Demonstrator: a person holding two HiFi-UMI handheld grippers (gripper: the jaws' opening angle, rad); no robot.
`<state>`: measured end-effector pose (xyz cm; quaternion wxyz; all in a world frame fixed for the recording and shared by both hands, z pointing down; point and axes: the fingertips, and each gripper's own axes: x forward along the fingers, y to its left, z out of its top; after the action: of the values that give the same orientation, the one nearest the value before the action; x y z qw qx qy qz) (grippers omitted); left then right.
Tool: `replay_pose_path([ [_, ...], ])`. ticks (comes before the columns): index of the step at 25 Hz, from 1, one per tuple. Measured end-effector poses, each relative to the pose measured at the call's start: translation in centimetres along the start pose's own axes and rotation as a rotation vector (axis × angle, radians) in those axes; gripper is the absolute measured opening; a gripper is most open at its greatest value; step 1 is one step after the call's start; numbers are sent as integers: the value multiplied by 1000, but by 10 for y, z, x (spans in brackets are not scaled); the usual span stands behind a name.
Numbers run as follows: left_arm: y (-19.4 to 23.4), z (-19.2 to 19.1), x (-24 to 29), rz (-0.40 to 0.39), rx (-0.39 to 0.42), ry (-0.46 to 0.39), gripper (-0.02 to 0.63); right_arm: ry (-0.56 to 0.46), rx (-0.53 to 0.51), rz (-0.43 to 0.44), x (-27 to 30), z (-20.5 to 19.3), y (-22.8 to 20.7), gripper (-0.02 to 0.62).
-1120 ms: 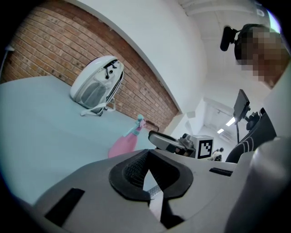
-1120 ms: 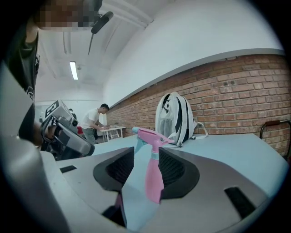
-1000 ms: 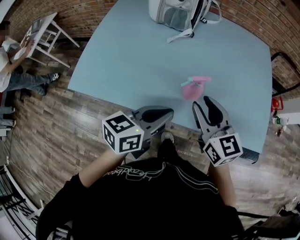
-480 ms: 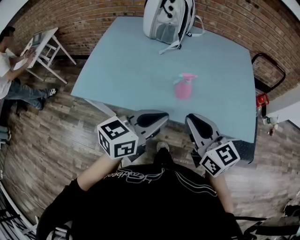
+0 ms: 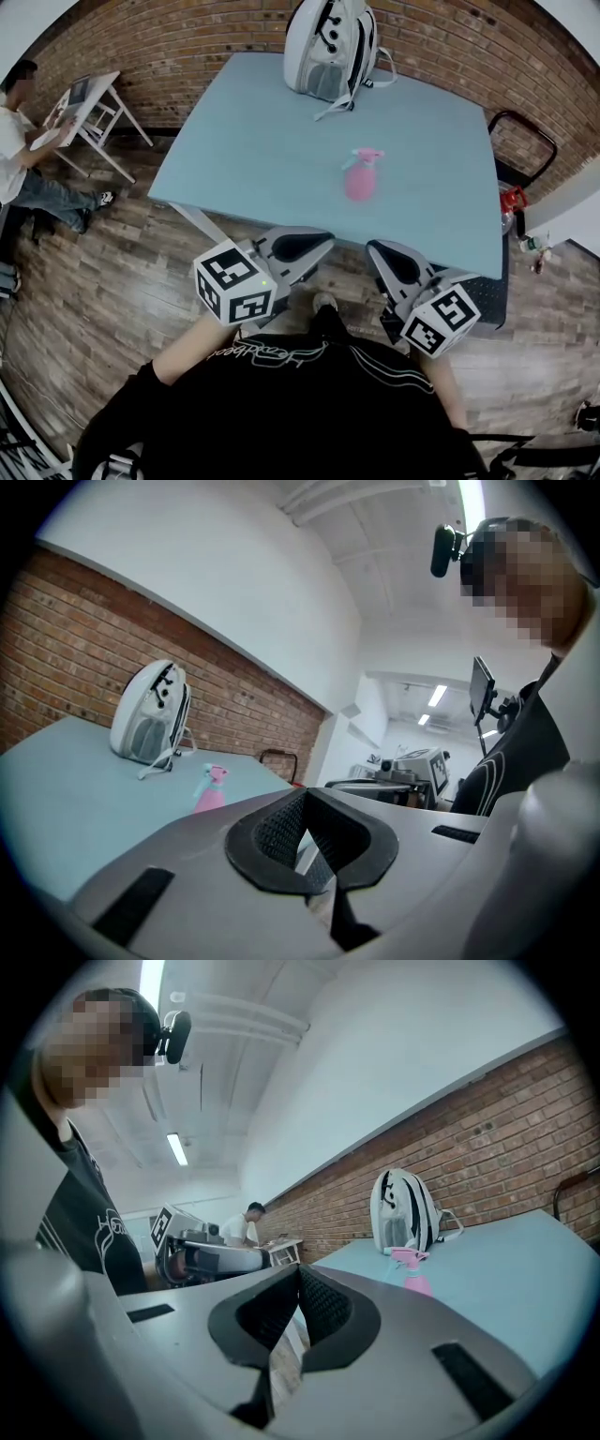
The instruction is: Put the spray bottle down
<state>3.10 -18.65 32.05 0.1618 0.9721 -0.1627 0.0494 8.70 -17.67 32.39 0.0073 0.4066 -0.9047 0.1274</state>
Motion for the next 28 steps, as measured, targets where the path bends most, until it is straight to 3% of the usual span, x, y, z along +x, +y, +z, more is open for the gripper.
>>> replay_pose_path([
  [9, -8, 0, -8, 7, 33, 11, 8, 30, -45, 11, 0, -1, 12, 14],
  [28, -6, -9, -13, -1, -7, -5, 8, 63, -46, -28, -4, -12, 15, 14],
])
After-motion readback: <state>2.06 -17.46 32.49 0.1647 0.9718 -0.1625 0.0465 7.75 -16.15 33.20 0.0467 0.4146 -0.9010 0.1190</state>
